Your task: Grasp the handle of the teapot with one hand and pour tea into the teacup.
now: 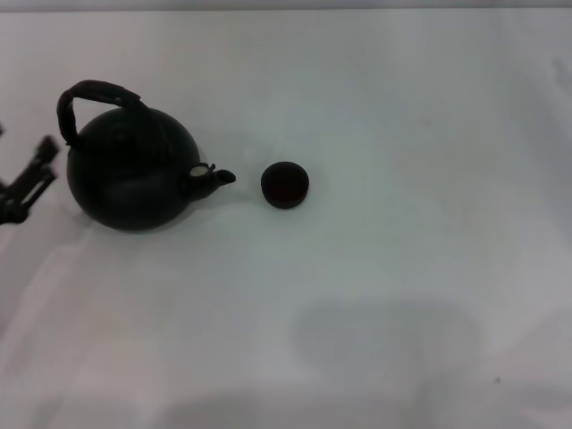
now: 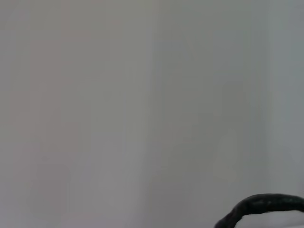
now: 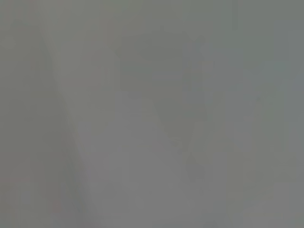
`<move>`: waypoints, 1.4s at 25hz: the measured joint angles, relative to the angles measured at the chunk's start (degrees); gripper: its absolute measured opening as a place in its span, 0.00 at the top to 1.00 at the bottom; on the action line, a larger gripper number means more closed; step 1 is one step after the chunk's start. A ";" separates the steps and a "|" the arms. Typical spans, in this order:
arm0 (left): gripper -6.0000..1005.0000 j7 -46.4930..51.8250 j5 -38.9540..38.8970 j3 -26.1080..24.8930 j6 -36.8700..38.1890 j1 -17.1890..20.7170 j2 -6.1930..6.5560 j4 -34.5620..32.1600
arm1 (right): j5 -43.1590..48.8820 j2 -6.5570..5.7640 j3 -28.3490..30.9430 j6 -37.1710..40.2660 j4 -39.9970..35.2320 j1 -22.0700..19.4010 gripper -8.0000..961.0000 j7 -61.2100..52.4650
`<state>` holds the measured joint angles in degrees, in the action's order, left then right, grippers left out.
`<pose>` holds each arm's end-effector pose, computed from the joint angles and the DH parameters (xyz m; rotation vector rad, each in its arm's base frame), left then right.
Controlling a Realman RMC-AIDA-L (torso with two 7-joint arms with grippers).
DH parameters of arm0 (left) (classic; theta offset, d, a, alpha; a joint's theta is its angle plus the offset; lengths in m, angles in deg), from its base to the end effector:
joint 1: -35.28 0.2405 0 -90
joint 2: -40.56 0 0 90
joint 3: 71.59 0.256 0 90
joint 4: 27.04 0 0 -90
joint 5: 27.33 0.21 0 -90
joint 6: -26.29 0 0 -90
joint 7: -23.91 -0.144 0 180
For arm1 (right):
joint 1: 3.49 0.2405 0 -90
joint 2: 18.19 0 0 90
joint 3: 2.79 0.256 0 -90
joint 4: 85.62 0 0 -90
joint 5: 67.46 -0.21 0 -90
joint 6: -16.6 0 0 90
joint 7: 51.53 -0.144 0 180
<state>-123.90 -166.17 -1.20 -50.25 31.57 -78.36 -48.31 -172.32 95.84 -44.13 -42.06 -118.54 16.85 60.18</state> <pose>-0.3634 0.2307 0.0043 -1.8500 -0.5525 -0.7886 0.3587 0.3559 0.0985 -1.7892 0.7810 0.7346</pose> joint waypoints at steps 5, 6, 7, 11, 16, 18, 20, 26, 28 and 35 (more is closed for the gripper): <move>0.23 -2.84 -6.43 0.00 -2.19 4.08 -0.01 0.01 | -0.11 0.28 0.47 -1.06 -0.64 -1.41 0.11 1.76; 0.23 -3.10 -8.07 0.00 -2.54 4.86 -0.01 0.00 | -0.13 0.30 0.57 -1.35 -0.83 -1.79 0.11 1.90; 0.23 -3.19 -9.72 -0.10 -2.94 5.71 0.04 0.01 | -0.19 0.30 0.83 -1.54 -1.05 -2.24 0.11 2.00; 0.23 -2.94 -13.62 -4.96 -5.66 8.47 0.03 0.29 | -0.27 0.32 3.59 -1.91 -1.18 -3.76 0.11 2.77; 0.23 -1.81 -13.94 -11.43 -6.68 8.47 0.13 2.12 | -0.27 0.32 7.06 -2.44 -0.17 -6.04 0.11 3.62; 0.23 -1.46 -14.03 -13.56 -6.69 8.12 0.13 3.02 | -0.27 0.32 8.66 -2.63 0.97 -6.54 0.11 4.80; 0.23 -1.25 -14.19 -15.20 -6.73 7.61 0.02 4.05 | -0.27 0.32 10.29 -3.02 2.27 -6.68 0.11 6.40; 0.23 -0.63 -15.42 -16.19 -6.97 5.50 -0.09 7.03 | -0.26 0.32 15.70 -7.13 6.07 -6.72 0.11 10.66; 0.23 -0.73 -16.01 -16.24 -6.83 4.62 0.03 7.77 | -0.27 0.31 17.53 -7.85 8.22 -6.71 0.11 13.00; 0.24 -1.46 -16.52 -16.83 -5.52 3.20 0.03 8.45 | -1.15 0.31 19.23 -8.18 11.57 -5.99 0.11 18.41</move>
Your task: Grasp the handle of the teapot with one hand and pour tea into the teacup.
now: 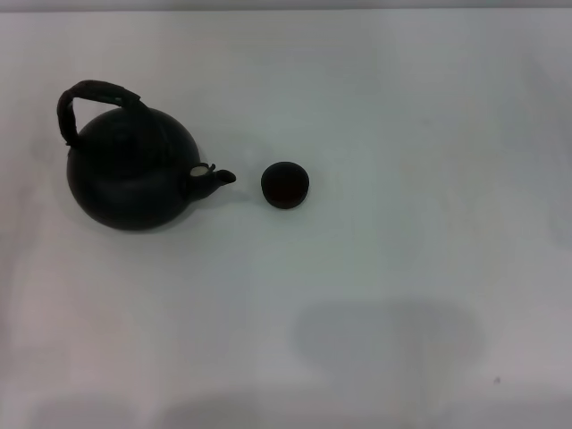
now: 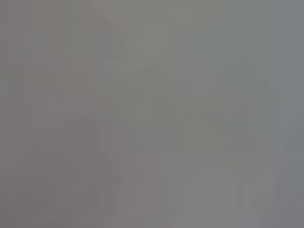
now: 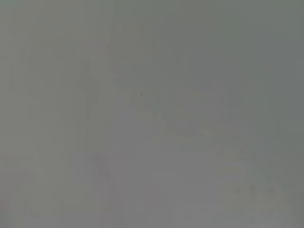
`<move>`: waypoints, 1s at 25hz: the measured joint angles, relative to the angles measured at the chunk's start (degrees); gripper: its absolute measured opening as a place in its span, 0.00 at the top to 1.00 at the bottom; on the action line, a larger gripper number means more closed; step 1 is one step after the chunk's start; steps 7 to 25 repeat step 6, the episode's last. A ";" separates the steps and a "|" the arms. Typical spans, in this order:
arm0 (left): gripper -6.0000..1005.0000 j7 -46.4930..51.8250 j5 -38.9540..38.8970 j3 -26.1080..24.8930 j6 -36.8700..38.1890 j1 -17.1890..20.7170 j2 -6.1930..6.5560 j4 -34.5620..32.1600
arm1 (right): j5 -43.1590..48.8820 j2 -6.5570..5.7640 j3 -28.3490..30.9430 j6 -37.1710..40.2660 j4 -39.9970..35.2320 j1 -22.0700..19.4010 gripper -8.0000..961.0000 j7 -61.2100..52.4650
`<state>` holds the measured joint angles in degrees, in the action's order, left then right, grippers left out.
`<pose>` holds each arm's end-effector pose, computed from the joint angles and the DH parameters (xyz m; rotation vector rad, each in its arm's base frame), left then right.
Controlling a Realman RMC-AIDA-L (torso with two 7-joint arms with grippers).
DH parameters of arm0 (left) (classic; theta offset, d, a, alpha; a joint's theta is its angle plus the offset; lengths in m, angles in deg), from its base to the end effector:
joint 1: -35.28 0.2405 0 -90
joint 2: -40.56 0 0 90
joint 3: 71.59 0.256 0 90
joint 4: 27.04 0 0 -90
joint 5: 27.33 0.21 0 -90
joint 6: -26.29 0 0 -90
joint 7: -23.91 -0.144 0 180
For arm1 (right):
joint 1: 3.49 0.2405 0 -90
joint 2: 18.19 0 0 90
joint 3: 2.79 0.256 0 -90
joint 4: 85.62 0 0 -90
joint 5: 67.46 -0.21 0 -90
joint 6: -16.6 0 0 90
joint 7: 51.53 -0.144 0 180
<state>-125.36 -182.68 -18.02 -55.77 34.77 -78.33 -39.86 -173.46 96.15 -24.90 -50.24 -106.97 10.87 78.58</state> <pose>-0.4214 0.1818 0.0728 -1.2331 -0.6584 -0.7628 0.4213 0.2805 0.1051 -1.5329 0.7634 0.6781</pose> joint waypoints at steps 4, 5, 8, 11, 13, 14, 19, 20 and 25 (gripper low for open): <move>0.24 -0.81 -0.43 -1.36 0.40 -1.09 -0.14 1.05 | -2.19 0.01 0.03 -0.62 0.98 0.65 0.11 1.86; 0.24 -0.88 -0.57 -1.56 0.69 -1.65 -0.07 1.65 | -2.47 0.04 0.03 -0.58 1.39 0.84 0.11 2.80; 0.24 -0.96 -0.64 -1.63 0.90 -2.05 0.04 2.19 | -2.63 0.05 -0.03 -0.56 1.76 1.00 0.11 3.81; 0.24 -0.96 -0.64 -1.63 0.90 -2.05 0.04 2.19 | -2.63 0.05 -0.03 -0.56 1.76 1.00 0.11 3.81; 0.24 -0.96 -0.64 -1.63 0.90 -2.05 0.04 2.19 | -2.63 0.05 -0.03 -0.56 1.76 1.00 0.11 3.81; 0.24 -0.96 -0.64 -1.63 0.90 -2.05 0.04 2.19 | -2.63 0.05 -0.03 -0.56 1.76 1.00 0.11 3.81; 0.24 -0.96 -0.64 -1.63 0.90 -2.05 0.04 2.19 | -2.63 0.05 -0.03 -0.56 1.76 1.00 0.11 3.81; 0.24 -0.96 -0.64 -1.63 0.90 -2.05 0.04 2.19 | -2.63 0.05 -0.03 -0.56 1.76 1.00 0.11 3.81; 0.24 -0.96 -0.64 -1.63 0.90 -2.05 0.04 2.19 | -2.63 0.05 -0.03 -0.56 1.76 1.00 0.11 3.81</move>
